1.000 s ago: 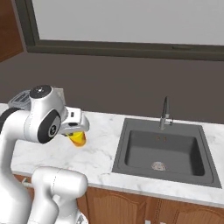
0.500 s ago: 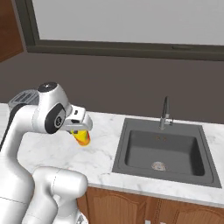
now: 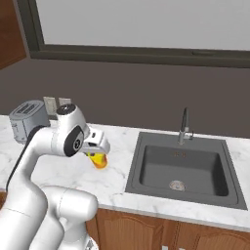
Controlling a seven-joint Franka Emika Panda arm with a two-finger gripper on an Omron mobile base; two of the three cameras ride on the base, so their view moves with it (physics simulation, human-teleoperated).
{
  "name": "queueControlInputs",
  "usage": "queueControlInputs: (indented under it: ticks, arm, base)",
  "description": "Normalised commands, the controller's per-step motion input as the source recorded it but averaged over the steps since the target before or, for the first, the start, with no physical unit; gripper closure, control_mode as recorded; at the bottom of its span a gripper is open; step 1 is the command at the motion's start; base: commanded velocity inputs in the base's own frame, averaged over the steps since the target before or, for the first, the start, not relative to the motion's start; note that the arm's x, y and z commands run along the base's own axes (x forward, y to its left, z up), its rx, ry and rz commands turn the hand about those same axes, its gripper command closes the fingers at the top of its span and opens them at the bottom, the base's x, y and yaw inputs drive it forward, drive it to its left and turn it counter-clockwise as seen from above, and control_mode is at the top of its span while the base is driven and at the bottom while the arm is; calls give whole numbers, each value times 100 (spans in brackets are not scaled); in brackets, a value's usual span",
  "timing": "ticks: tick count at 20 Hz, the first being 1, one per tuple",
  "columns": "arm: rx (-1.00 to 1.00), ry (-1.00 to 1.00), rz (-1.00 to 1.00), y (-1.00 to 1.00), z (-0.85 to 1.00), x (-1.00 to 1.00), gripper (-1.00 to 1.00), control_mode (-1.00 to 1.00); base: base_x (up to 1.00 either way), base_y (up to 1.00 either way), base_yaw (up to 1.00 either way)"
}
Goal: Pick the cup and bowl from the counter and place them on the counter next to the sink.
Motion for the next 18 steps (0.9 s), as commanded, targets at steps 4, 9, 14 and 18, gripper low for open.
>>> queueControlInputs:
  ticks: [4, 9, 14, 18]
  arm:
    - [9, 0, 0, -55, -33, 7, 100, -100]
    - [7, 0, 0, -54, -38, 7, 100, -100]
    - [0, 1, 0, -21, -45, 10, 100, -100]
    - [0, 1, 0, 0, -37, 6, 100, -100]
  base:
    - [0, 0, 0]
    - [0, 0, 0]
    - [0, 0, 0]
    - [0, 0, 0]
